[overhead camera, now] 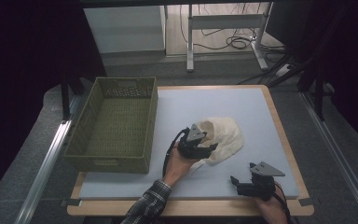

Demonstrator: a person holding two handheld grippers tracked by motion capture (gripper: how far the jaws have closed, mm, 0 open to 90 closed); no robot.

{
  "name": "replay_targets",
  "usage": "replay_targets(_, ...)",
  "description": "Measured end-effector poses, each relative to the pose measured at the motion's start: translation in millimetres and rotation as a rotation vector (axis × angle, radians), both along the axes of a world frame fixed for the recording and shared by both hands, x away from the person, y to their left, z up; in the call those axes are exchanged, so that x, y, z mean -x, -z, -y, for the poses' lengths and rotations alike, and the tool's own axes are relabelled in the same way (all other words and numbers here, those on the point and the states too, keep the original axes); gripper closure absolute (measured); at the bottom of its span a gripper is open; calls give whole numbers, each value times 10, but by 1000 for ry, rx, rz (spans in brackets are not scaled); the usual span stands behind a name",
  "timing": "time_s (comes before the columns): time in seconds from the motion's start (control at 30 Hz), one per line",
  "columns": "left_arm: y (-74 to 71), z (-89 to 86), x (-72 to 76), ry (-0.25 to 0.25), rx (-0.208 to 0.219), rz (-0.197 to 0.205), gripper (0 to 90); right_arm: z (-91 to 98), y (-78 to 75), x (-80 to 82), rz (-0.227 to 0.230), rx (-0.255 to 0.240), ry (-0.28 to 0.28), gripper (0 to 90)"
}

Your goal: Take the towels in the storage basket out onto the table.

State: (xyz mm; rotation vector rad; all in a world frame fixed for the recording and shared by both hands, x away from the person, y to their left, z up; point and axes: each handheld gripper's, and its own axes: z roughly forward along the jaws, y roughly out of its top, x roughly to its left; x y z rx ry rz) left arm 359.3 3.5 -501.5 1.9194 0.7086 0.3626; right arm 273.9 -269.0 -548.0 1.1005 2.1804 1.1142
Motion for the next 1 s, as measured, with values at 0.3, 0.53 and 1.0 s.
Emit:
replay_targets(0.3, 107, -248, 125, -14, -29, -13, 560, -6, -1, 6, 2, 11, 2, 65)
replay_targets(0.53, 342, -215, 150, -4, -67, -91, 608, -17, 1, 10, 5, 12, 8, 64)
replay_targets(1.0, 380, -57, 33, -20, -194, -172, 693, -62, -148, -67, -38, 30, 7, 254)
